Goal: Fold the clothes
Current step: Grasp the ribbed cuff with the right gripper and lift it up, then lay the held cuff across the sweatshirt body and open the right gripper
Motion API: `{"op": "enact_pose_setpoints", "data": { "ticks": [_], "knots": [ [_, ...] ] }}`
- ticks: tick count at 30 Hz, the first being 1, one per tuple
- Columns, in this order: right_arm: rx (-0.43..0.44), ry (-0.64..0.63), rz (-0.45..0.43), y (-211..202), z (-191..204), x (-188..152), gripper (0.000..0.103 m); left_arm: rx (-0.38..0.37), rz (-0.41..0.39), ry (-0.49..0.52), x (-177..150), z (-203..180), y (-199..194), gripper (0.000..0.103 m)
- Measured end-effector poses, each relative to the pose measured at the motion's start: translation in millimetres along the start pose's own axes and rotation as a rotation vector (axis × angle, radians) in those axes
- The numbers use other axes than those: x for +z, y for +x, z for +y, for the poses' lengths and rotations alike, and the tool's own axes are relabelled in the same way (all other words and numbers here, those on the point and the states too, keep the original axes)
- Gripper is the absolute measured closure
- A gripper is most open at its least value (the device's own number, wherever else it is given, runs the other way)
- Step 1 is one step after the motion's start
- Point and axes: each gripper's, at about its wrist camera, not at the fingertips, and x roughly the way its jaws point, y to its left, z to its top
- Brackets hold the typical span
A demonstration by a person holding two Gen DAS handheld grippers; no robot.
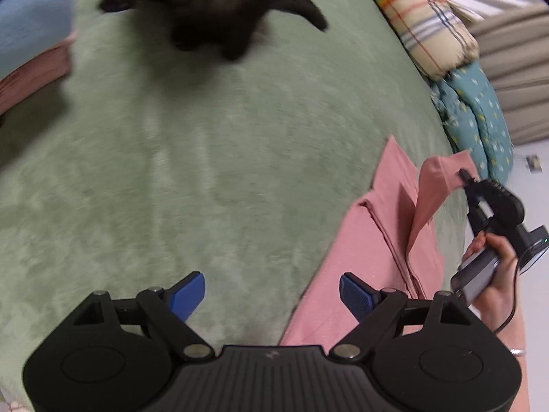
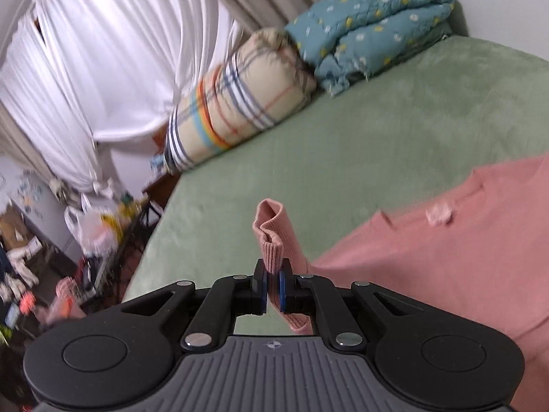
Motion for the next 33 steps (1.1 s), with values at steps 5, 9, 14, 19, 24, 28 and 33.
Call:
{"op": "enact_pose_setpoints", "data": {
  "ticks": [5,9,14,19,24,28,33],
  "knots": [
    [0.123,-0.167,-0.034,-6,30,-3,0.097,-0.013,0.026,-0.033,-9,5,10,0.017],
    [0.133,-0.192,0.012,2,40,-7,0.097,-0.032,0.049,-0.022,-14,-7,20,0.017],
    [0.092,-0.191,0.116,27,29,-24,0.097,-0.038,0.067,0.006,-15,-20,29,0.017],
    [0.083,-0.186,0.175,40,14,-40,0.097,-0.012,0.079,-0.003,-17,-19,35,0.017],
    [0.127,-0.068,0.121,24,-17,-30,0.097,-0.002,0.079,-0.021,-14,-19,38,0.017],
    [0.03,0.104,0.0,-14,-93,-5,0.097,-0.012,0.088,-0.015,-12,-23,44,0.017],
    [-0.034,0.275,0.038,-8,-172,-9,0.097,-0.015,0.115,-0.009,-15,-28,59,0.017]
  ]
}}
